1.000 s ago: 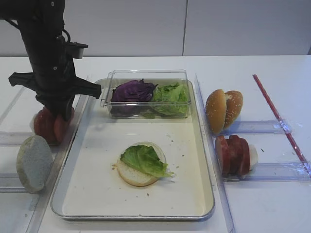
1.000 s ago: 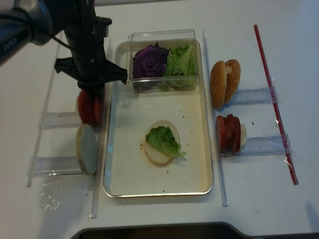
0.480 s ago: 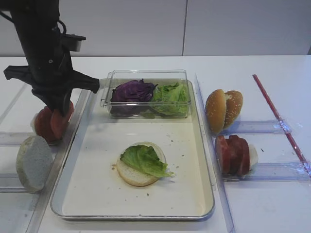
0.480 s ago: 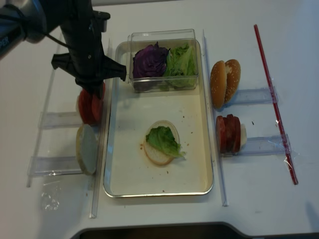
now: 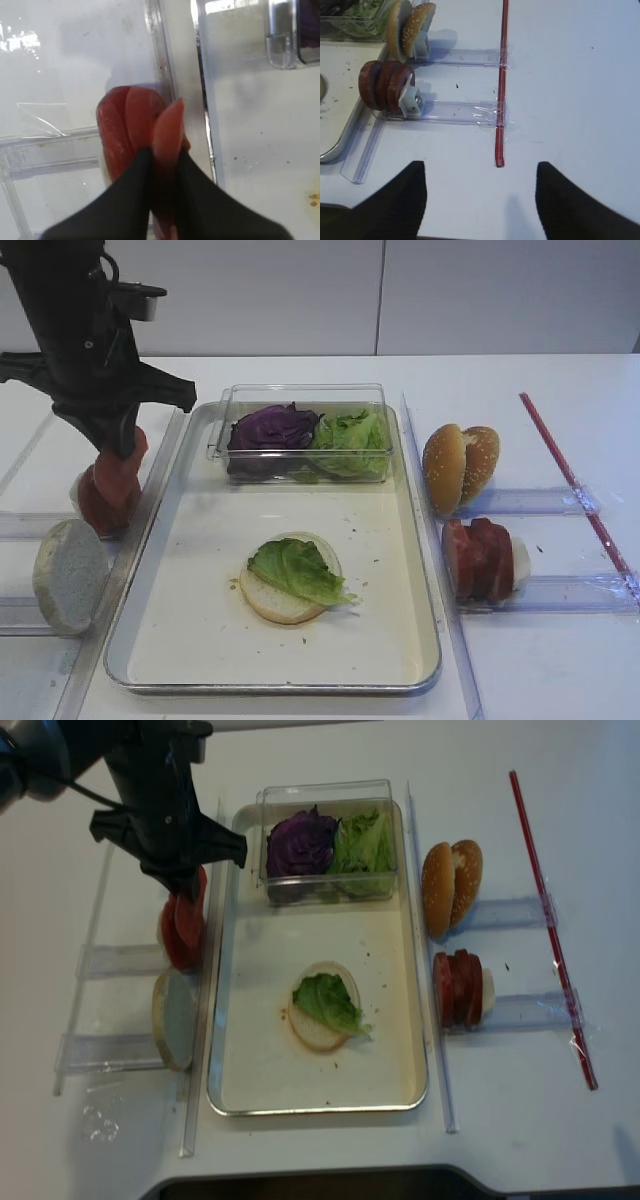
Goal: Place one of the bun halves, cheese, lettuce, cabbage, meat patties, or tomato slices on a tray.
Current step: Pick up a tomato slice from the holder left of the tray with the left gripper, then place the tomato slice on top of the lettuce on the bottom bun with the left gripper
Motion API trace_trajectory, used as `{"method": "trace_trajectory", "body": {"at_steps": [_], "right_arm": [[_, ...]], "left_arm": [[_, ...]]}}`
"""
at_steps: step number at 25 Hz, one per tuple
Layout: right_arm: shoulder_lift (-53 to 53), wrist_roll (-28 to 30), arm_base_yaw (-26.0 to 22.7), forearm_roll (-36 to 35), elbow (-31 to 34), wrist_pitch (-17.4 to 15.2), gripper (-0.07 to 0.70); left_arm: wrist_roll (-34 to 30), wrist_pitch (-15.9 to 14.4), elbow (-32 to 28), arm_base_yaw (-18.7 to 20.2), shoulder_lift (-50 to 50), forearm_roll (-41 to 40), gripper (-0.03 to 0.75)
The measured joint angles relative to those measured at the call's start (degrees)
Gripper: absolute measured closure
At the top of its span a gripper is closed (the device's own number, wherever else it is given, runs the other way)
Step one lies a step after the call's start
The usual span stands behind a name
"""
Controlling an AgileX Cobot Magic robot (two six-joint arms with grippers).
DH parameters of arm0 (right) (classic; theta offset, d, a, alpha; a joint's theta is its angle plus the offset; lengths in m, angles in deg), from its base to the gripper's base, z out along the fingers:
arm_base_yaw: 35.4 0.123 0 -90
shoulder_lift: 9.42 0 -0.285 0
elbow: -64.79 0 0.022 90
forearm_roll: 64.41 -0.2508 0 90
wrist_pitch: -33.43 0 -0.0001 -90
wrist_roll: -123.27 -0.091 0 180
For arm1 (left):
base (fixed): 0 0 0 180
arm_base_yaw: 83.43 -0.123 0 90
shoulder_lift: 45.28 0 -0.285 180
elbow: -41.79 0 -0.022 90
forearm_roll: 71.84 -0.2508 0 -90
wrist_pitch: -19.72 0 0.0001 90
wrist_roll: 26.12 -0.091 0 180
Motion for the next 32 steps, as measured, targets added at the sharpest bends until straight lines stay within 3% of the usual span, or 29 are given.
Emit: {"method": "trace_trajectory", "body": {"at_steps": [9, 16, 24, 27, 32], "right_arm": [[0.0, 0.0, 0.0, 0.0, 0.0, 0.0, 0.127], [0.0, 0.2, 0.0, 0.0, 0.0, 0.0, 0.126], [0.0, 0.2, 0.0, 0.0, 0.0, -0.1, 0.127], [0.0, 0.2, 0.0, 0.0, 0.0, -0.1, 0.127], [0.0, 0.2, 0.0, 0.0, 0.0, -0.1, 0.127]], "left_arm": [[-0.6, -0.4, 0.0, 0.0, -3.9, -0.2, 0.610], [-3.3, -0.3, -0.6, 0.0, -6.5, 6.9, 0.610], [-7.1, 5.4, -5.8, -0.9, -9.2, 16.1, 0.611], [-11.3, 9.0, -10.8, -2.4, -10.8, 22.7, 0.611], [-21.4, 10.7, -17.5, -5.2, -12.1, 33.6, 0.611]]}}
